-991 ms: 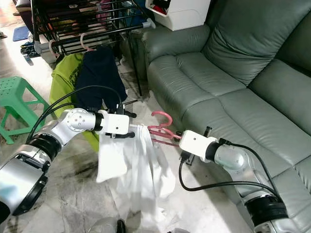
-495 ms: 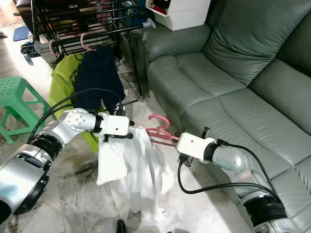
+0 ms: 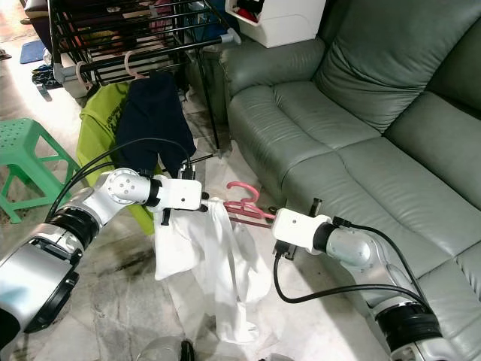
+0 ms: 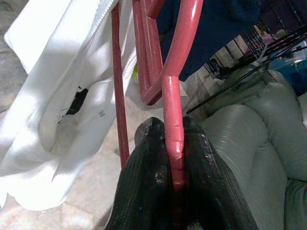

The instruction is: Hang hanger

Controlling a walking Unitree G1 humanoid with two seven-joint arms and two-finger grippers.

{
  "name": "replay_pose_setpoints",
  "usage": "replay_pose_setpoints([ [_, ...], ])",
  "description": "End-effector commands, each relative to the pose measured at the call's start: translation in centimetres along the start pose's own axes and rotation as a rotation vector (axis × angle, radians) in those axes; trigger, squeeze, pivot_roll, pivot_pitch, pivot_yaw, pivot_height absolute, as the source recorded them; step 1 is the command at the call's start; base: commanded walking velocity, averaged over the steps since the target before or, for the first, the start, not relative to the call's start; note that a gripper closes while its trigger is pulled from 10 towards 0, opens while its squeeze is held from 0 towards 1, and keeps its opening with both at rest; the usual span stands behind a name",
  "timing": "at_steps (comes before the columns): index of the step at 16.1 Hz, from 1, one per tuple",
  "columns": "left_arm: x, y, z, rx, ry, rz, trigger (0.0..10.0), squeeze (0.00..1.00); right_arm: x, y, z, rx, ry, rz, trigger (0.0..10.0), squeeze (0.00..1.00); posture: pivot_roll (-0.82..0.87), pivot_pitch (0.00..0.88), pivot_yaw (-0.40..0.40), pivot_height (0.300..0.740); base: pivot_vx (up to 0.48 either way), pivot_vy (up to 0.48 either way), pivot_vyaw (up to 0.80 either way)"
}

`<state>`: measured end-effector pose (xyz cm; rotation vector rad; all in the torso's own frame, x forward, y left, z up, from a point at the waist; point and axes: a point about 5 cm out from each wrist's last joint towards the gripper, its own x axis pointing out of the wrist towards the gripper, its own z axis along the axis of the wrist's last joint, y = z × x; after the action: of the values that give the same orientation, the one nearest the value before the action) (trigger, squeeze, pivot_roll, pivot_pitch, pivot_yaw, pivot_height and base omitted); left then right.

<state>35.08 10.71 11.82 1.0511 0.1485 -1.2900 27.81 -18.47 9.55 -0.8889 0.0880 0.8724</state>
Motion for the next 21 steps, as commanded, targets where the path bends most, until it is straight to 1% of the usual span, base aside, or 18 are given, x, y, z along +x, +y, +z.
replay_pose_setpoints([
  [1,-0.1,0.1,-0.1,-0.018,-0.002,0.013,0.0,0.0,0.2,-0.8,0.9,-0.027,-0.049,-0.03,10.0,0.0,-0.09,0.0,0.036,0.74,0.0,0.0,0.0],
  [2,0.0,0.1,0.0,-0.026,-0.019,0.036,0.0,0.0,0.3,-0.6,0.8,0.008,-0.052,0.013,10.0,1.0,-0.09,0.0,0.035,0.74,0.0,0.0,0.0],
  [4,0.1,0.1,0.1,-0.036,-0.038,0.067,0.0,0.0,0.0,-0.4,0.9,0.042,-0.068,0.065,10.0,1.0,-0.09,0.0,0.033,0.74,0.0,0.0,0.0],
  [5,0.1,0.2,0.1,-0.046,-0.042,0.099,0.0,0.0,-0.3,-0.5,0.9,0.073,-0.063,0.122,10.0,1.0,-0.09,0.0,0.03,0.74,0.0,0.0,0.0],
  [6,0.1,0.3,-0.1,-0.066,-0.04,0.12,0.0,0.0,-0.6,-0.7,0.9,0.082,-0.055,0.162,10.0,1.0,-0.09,0.0,0.029,0.74,0.0,0.0,0.0],
  [8,-0.1,0.4,-0.5,-0.11,-0.024,0.166,0.0,0.0,-1.5,-1.9,1.1,0.138,-0.056,0.235,10.0,1.0,-0.08,0.0,0.025,0.74,0.0,0.0,0.0],
  [9,-0.2,0.3,-0.8,-0.129,-0.012,0.182,0.0,0.0,-2.0,-2.7,1.2,0.151,-0.054,0.258,10.0,1.0,-0.08,0.0,0.025,0.74,0.0,0.0,0.0],
  [10,-0.3,0.1,-1.5,-0.189,0.005,0.214,0.0,0.0,-3.1,-4.1,1.4,0.179,-0.047,0.299,10.0,1.0,-0.09,0.0,0.026,0.74,0.0,0.0,0.0],
  [11,-0.4,-0.3,-2.2,-0.232,0.028,0.235,0.0,0.0,-3.9,-5.7,1.4,0.155,-0.031,0.265,10.0,1.0,-0.09,0.0,0.028,0.74,0.0,0.0,0.0],
  [12,-0.4,-0.3,-2.3,-0.238,0.031,0.237,0.0,0.0,-4.0,-5.9,1.4,0.148,-0.029,0.255,10.0,1.0,-0.09,0.0,0.028,0.74,0.0,0.0,0.0],
  [13,-0.5,-0.7,-2.8,-0.293,0.039,0.271,0.0,0.0,-4.2,-8.4,1.3,0.134,-0.026,0.092,10.0,1.0,-0.09,0.0,0.033,0.74,0.0,0.0,0.0],
  [14,-0.5,-0.9,-3.1,-0.323,0.04,0.288,0.0,0.0,-4.4,-9.6,1.3,0.129,-0.033,0.007,10.0,1.0,-0.09,0.0,0.032,0.74,0.0,0.0,0.0],
  [16,-0.4,-1.3,-3.5,-0.374,0.042,0.321,0.0,0.0,-5.0,-11.4,2.0,0.173,-0.102,-0.134,10.0,1.0,-0.09,0.0,0.035,0.74,0.0,0.0,0.0],
  [17,-0.5,-1.2,-3.8,-0.42,0.054,0.369,0.0,0.0,-5.1,-11.7,2.3,0.218,-0.147,-0.201,10.0,1.0,-0.09,0.0,0.036,0.74,0.0,0.0,0.0],
  [18,-0.6,-1.0,-3.9,-0.44,0.059,0.406,0.0,0.0,-5.0,-11.7,2.1,0.239,-0.146,-0.227,10.0,1.0,-0.09,0.0,0.037,0.74,0.0,0.0,0.0],
  [19,-0.8,-0.5,-3.9,-0.471,0.045,0.443,0.0,0.0,-4.8,-11.2,1.8,0.262,-0.14,-0.234,10.0,1.0,-0.09,0.0,0.04,0.74,0.0,0.0,0.0],
  [20,-1.3,0.7,-3.3,-0.502,-0.009,0.494,0.0,0.0,-4.4,-9.9,0.9,0.33,-0.128,-0.255,10.0,1.0,-0.08,0.0,0.041,0.74,0.0,0.0,0.0],
  [21,-1.8,1.7,-2.8,-0.479,-0.046,0.513,0.0,0.0,-4.1,-8.8,0.6,0.377,-0.132,-0.246,10.0,1.0,-0.08,0.0,0.045,0.74,0.0,0.0,0.0],
])
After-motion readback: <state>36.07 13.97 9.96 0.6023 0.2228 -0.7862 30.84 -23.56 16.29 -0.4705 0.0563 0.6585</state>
